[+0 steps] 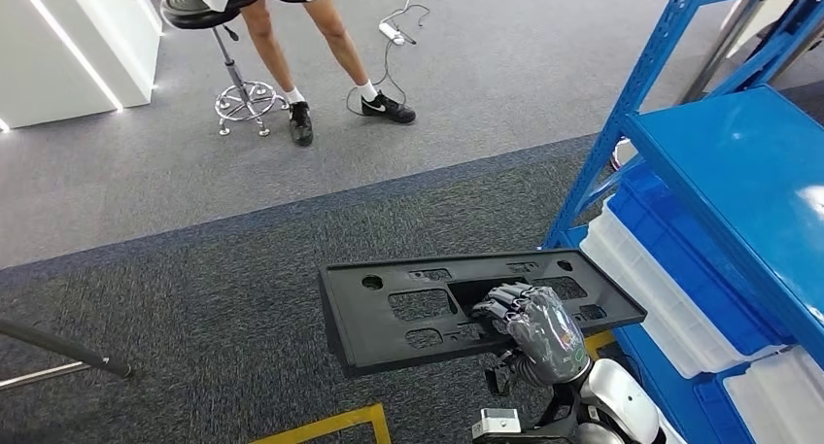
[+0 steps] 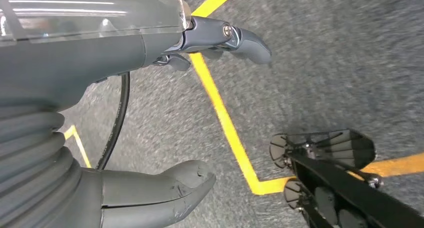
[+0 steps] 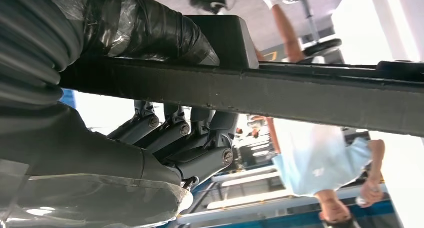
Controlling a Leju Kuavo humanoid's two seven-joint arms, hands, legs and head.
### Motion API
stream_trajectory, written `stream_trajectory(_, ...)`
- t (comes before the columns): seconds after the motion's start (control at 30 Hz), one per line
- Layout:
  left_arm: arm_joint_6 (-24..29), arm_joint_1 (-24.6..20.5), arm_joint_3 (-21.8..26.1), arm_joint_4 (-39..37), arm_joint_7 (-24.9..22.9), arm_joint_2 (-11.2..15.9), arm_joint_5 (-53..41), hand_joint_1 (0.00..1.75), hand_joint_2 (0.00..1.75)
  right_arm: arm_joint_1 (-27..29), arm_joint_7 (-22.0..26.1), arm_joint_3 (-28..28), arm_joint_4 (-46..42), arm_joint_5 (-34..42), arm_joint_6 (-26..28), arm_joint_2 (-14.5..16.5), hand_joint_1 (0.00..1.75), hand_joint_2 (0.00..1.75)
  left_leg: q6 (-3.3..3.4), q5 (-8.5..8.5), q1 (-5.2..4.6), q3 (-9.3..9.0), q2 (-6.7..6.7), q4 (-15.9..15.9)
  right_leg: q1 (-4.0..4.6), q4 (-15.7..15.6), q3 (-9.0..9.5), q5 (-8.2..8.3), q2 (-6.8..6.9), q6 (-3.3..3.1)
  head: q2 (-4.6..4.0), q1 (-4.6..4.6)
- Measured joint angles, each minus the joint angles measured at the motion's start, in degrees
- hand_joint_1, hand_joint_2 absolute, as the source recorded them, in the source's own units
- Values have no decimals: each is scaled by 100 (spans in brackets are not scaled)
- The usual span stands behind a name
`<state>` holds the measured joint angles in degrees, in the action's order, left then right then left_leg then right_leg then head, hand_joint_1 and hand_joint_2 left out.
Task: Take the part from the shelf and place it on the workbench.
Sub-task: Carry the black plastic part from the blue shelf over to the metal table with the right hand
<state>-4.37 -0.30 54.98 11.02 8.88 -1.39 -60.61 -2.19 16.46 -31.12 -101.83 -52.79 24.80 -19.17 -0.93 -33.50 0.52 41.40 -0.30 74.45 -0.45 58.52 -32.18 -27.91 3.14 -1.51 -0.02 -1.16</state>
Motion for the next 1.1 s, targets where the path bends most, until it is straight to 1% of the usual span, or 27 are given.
stream_trajectory(0.03,-1,9,1,0,-1,-1,0,0,175,3,0,1,-15,-1,3,-1,175,175,6,151,3,-139,31,-243,4,4,8,-11,70,8,0,-1)
stream_trajectory(0.1,-1,17,1,0,-1,1,0,0,175,7,0,4,-56,-2,9,-2,175,175,36,487,-2,-526,149,-938,11,10,30,-35,183,27,0,-2)
stream_trajectory(0.13,-1,17,1,0,-1,1,0,0,175,8,0,6,-71,-2,11,-2,175,175,49,579,-6,-650,201,-1162,13,11,39,-42,210,33,-1,-2)
stream_trajectory(0.2,-1,15,1,0,0,2,0,0,175,8,0,7,-78,-2,11,-2,175,175,60,623,-11,-722,253,-1288,14,11,46,-46,227,37,-1,-1)
stream_trajectory(0.23,-1,8,2,0,1,2,0,0,175,12,0,14,-89,-1,12,-3,175,175,76,619,-33,-764,335,-1375,25,15,51,-54,248,49,-1,-1)
stream_trajectory(0.3,-1,8,12,0,7,2,-1,0,175,10,-5,45,-143,2,9,-7,175,175,161,649,-66,-849,350,-1577,34,25,82,-90,314,124,-1,3)
stream_trajectory(0.33,-1,9,21,0,9,1,-2,0,175,7,-9,64,-177,4,5,-9,175,175,223,672,-71,-884,304,-1672,31,83,81,-156,245,174,-1,3)
stream_trajectory(0.37,-1,10,31,0,10,-1,-5,0,175,1,-13,79,-206,7,0,-10,175,175,278,710,-55,-893,178,-1708,15,236,31,-275,118,213,-1,7)
stream_trajectory(0.4,-1,7,38,0,8,-2,-9,0,175,-3,-17,90,-222,9,-8,-10,175,175,320,738,-39,-906,84,-1743,-1,511,-82,-449,-59,242,-1,8)
stream_trajectory(0.43,-1,-7,40,0,6,-3,-12,0,175,0,-21,93,-229,11,-13,-10,175,175,338,747,-39,-900,14,-1745,-9,885,-263,-642,-202,248,-1,8)
stream_trajectory(0.47,-1,-18,42,0,3,-4,-15,0,175,4,-24,97,-233,12,-18,-10,175,175,347,751,-42,-894,-61,-1741,-15,1260,-453,-795,-267,256,-1,10)
stream_trajectory(0.5,-1,-22,43,0,-3,-4,-15,0,175,7,-27,98,-233,11,-20,-10,175,175,349,752,-44,-893,-144,-1736,-21,1520,-595,-855,-291,265,-1,9)
stream_trajectory(0.53,-1,-22,46,0,-14,-5,-15,0,175,8,-30,98,-233,10,-19,-10,175,175,348,751,-45,-895,-229,-1727,-28,1587,-649,-801,-301,271,-1,9)
stream_trajectory(0.57,0,-22,49,0,-28,-6,-15,0,175,8,-34,99,-235,8,-16,-10,175,175,342,747,-42,-900,-315,-1714,-37,1426,-594,-632,-318,272,-1,8)
stream_trajectory(0.6,2,-21,54,0,-45,-7,-17,0,175,9,-39,100,-242,6,-11,-11,175,175,330,738,-37,-905,-402,-1695,-53,1083,-448,-396,-377,271,-1,8)
stream_trajectory(0.67,18,-24,63,0,-77,-7,-33,0,175,15,-49,112,-266,4,4,-14,175,175,285,713,-34,-862,-569,-1629,-97,387,-156,-70,-702,277,-1,5)
stream_trajectory(0.7,35,-24,68,0,-89,-6,-49,0,175,23,-55,120,-282,5,13,-18,175,175,253,708,-31,-825,-643,-1599,-108,194,-88,-11,-822,281,-1,5)
stream_trajectory(0.73,55,-19,72,0,-100,-7,-73,0,175,31,-61,128,-296,8,21,-22,175,175,218,713,-27,-784,-717,-1585,-107,135,-77,-20,-885,278,0,5)
stream_trajectory(0.8,85,3,77,0,-114,-4,-110,0,175,37,-75,135,-322,19,29,-28,175,175,146,735,-16,-729,-854,-1593,-101,109,-78,-2,-739,237,0,7)
stream_trajectory(0.83,92,15,79,0,-121,-7,-121,0,175,35,-78,136,-337,25,30,-28,175,175,118,705,-23,-701,-794,-1555,-107,82,-60,9,-660,198,0,4)
stream_trajectory(0.87,98,20,81,0,-126,-7,-124,0,175,33,-80,136,-354,31,31,-28,175,175,93,611,-30,-636,-641,-1421,-113,50,-41,20,-571,158,-1,1)
stream_trajectory(0.93,111,7,82,0,-132,-7,-126,0,175,38,-81,138,-376,39,29,-28,175,175,50,250,-35,-358,-205,-798,-94,11,-13,23,-377,94,-1,-5)
stream_trajectory(0.97,116,-5,82,0,-132,-4,-126,0,175,45,-82,139,-381,42,28,-28,175,175,29,66,-25,-172,-83,-406,-79,9,-9,16,-278,78,-1,-5)
stream_trajectory(1.0,117,-14,83,0,-131,-2,-126,0,175,50,-82,140,-381,42,28,-28,175,175,12,-40,-12,-30,-29,-102,-70,11,-7,6,-180,72,-1,-5)
stream_trajectory(1.03,117,-12,83,0,-131,-2,-127,0,175,55,-83,141,-381,42,28,-28,175,175,0,-36,-1,15,-7,8,-65,13,-1,-4,-88,70,-1,-5)
stream_trajectory(1.07,115,-4,84,0,-135,-3,-130,0,175,57,-83,141,-381,42,30,-28,175,175,-5,74,8,-57,15,-110,-64,14,10,-16,-8,76,-1,-5)
stream_trajectory(1.1,111,5,84,0,-143,-2,-134,0,175,57,-83,142,-382,42,32,-28,175,175,-2,258,13,-238,66,-434,-64,15,28,-30,65,88,-1,-5)
